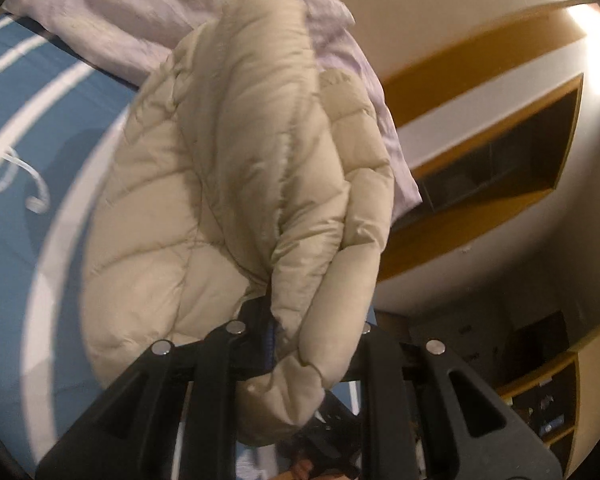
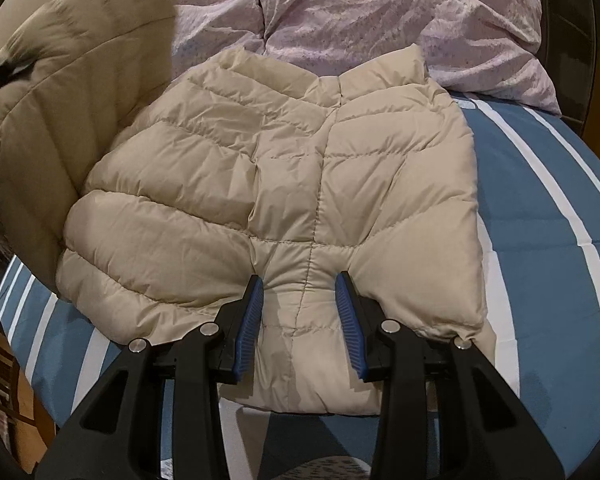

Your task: Fold large clothes

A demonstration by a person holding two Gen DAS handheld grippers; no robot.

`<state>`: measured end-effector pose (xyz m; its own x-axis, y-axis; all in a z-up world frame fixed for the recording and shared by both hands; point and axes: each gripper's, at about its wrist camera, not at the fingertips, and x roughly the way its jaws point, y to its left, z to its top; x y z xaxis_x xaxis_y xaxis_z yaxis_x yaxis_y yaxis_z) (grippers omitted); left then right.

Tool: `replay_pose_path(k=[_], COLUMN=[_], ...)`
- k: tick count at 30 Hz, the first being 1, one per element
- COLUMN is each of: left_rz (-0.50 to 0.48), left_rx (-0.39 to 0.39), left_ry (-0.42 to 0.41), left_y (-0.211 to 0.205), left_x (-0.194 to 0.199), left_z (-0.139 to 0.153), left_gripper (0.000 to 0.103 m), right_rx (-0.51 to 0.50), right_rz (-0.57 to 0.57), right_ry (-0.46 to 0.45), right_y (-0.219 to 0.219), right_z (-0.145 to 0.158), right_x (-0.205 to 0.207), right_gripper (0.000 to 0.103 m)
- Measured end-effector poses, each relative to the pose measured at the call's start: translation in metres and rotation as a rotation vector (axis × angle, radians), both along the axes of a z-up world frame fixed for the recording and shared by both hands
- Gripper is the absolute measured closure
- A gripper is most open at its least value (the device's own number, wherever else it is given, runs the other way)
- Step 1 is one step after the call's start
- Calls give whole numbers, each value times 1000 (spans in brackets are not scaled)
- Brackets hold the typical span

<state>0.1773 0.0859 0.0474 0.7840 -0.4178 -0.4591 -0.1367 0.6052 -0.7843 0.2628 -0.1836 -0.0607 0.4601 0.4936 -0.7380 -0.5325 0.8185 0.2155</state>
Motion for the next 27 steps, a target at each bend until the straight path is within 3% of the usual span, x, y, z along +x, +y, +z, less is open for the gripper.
replay_pose_path(k=[17,27], left_rz=[-189,-217], left_rx=[-20,-13], left_ry=[31,99], left_y=[-106,-124], left_x=[57,83], left_z=[-17,-43], left_gripper=[86,86], right_rx=[36,60], right_rz=[-4,-5], right_ry=[25,37], right_y=[-4,-6], right_z=[-2,-2], right_x=[3,4], right_gripper=[63,63])
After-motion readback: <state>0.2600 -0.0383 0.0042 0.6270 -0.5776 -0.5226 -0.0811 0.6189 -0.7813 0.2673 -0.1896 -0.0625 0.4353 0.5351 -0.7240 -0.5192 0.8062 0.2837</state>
